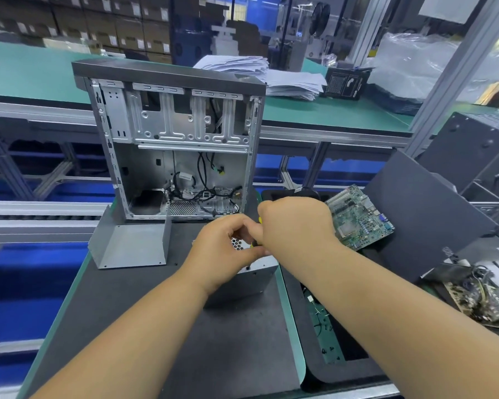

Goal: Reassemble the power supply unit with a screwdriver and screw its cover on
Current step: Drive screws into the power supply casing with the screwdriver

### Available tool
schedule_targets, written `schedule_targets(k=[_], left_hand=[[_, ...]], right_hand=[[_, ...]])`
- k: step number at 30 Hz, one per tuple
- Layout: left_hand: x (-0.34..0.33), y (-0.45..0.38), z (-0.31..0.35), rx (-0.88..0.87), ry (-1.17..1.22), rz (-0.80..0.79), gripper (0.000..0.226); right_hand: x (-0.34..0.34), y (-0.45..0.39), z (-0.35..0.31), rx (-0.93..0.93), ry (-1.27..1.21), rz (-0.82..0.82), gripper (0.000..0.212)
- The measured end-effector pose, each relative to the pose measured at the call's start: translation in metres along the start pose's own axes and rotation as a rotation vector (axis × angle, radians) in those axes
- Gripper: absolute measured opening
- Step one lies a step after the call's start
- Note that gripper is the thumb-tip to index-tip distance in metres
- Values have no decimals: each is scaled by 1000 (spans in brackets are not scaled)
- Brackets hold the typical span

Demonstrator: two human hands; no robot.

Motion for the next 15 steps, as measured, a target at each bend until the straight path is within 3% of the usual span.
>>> schedule_targets(k=[4, 8, 11, 15], left_hand=[[-3, -3, -2, 2, -17, 17, 12], [-1, -7, -5, -3, -86, -21, 8], [-3, -7, -4, -38, -184, -63, 16], [-6, -3, -3, -7, -98, -96, 24]], right_hand=[[0, -6, 8, -54, -67, -71, 42], [3, 0, 10, 173, -425, -129, 21], [-2, 0, 13, 223, -268, -143, 21], [-1, -4, 6, 185, -195, -101, 30]])
Point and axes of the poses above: each hand's wrist, its own y-axis away from the middle knuckle, its own x-axis out of the back of the hand, z = x × y, the point moved 5 cm from there along -y, towards the middle knuckle, and after that the axes turned 8 degrees about x, right-handed, at the moved point
